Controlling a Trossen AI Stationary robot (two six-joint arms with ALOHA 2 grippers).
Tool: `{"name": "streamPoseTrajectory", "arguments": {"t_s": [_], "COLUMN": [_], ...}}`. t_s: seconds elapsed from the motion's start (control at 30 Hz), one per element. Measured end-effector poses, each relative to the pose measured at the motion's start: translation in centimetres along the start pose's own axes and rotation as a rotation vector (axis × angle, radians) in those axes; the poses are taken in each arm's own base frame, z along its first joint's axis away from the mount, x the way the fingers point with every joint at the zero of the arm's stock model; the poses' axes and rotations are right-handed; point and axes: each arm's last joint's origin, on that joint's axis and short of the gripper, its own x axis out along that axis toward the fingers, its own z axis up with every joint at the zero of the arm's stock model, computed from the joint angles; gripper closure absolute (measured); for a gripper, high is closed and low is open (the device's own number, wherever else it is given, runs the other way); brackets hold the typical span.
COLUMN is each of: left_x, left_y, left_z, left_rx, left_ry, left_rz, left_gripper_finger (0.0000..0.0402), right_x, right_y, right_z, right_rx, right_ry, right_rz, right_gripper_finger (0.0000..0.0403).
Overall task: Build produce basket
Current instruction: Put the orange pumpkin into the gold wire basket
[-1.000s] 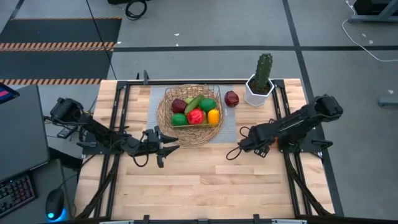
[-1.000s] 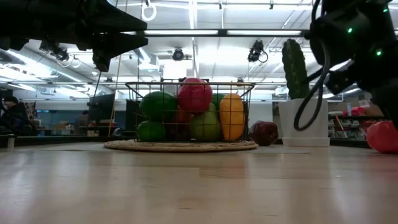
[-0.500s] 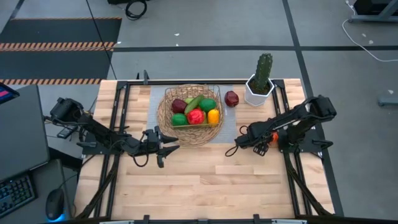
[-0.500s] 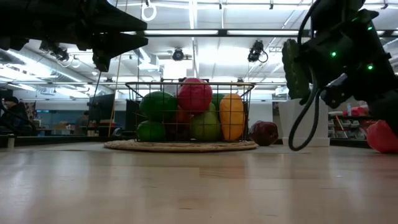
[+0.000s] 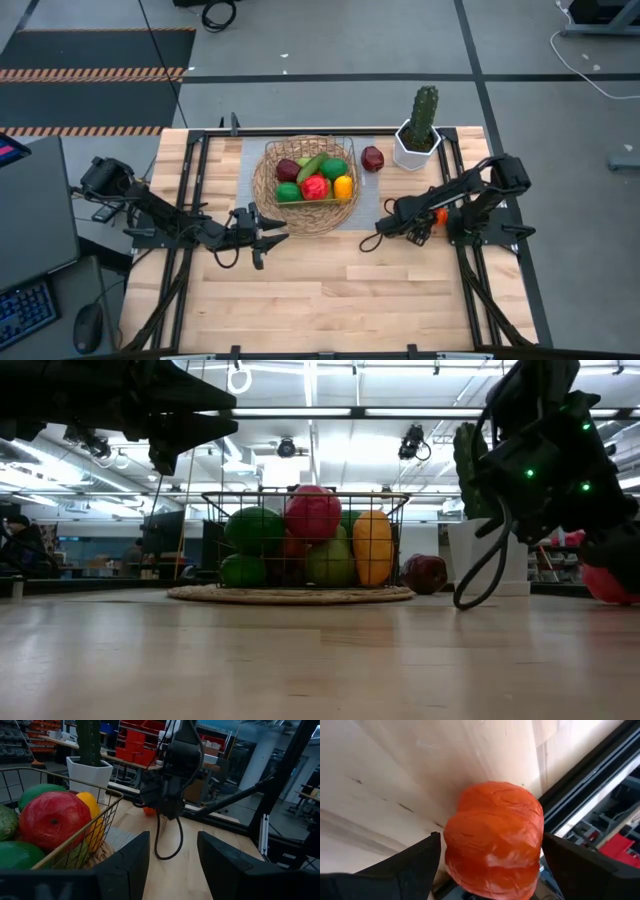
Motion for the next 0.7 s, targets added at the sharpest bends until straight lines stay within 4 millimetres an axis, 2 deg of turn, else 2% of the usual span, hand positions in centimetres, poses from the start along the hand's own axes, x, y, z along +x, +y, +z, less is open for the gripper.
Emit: {"name": "streamPoseTrajectory", "arguments": {"t_s": [0.47, 0.57, 0.7], "left_x": [0.00, 0.00, 0.00], "left_y": [-0.01, 0.00, 0.00], "left_z": [0.00, 0.00, 0.00], "left_rx": [0.000, 0.000, 0.000], "left_ry": [0.000, 0.000, 0.000], "left_rz": [-0.001, 0.000, 0.000], "left_gripper_finger": [0.0230, 0.0230, 0.0230], "right_x": [-0.03, -0.06, -0.08], "right_y": [0.44, 0.50, 0.46], "right_z": [-0.44, -0.51, -0.49], "right_rx": [-0.057, -0.062, -0.062], "right_ry": [-0.036, -0.043, -0.051], "right_rz": [-0.066, -0.072, -0.081], "right_gripper_finger": [0.0060, 0.0085, 0.0140]}}
